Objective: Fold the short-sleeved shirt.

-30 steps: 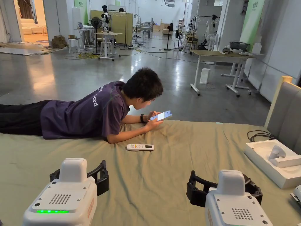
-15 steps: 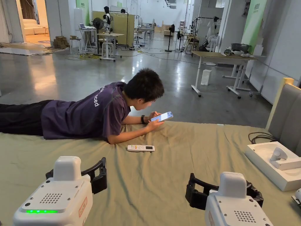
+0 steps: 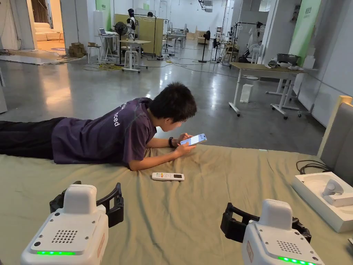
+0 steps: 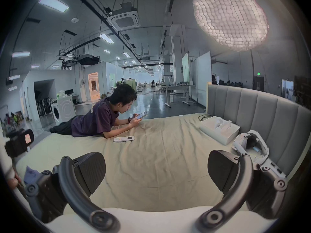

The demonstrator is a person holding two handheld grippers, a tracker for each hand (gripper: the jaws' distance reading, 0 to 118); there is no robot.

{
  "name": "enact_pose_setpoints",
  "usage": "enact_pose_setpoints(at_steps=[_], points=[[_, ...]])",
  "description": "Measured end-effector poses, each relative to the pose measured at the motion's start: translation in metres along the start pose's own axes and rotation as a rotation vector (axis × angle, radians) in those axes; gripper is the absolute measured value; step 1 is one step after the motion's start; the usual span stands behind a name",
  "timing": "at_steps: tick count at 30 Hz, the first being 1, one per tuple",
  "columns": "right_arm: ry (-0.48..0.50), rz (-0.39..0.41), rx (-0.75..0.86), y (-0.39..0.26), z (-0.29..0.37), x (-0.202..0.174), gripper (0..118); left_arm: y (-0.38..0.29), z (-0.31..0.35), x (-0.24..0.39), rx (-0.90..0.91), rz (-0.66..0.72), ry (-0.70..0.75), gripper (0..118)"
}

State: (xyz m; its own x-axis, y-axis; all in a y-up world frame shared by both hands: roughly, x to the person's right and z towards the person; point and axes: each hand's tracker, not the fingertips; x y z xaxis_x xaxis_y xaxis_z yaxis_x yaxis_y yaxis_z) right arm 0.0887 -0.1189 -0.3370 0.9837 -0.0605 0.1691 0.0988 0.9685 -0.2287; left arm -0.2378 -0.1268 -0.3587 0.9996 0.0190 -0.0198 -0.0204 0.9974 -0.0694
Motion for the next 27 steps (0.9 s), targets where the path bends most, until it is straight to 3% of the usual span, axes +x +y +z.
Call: enact_pose_setpoints(at_steps=[7, 11, 20, 27], points=[[-0.106, -0.011, -0.024, 0.007, -0.006, -0.008, 118, 0.002, -0.004, -0.002, -0.033, 0.037, -0.022, 82], [-0.100, -0.032, -0.053, 0.008, -0.009, -0.010, 118, 0.001, -0.002, -0.001, -0.040, 0.023, -0.032, 83], [-0.109, 0.002, -0.097, -0.001, -0.013, -0.018, 118, 0.000, -0.003, 0.000, -0.070, 0.020, -0.049, 83], [-0.078, -0.036, -0.108, 0.003, -0.007, -0.017, 118, 0.000, -0.002, 0.000, -0.077, 0.018, -0.061, 83]])
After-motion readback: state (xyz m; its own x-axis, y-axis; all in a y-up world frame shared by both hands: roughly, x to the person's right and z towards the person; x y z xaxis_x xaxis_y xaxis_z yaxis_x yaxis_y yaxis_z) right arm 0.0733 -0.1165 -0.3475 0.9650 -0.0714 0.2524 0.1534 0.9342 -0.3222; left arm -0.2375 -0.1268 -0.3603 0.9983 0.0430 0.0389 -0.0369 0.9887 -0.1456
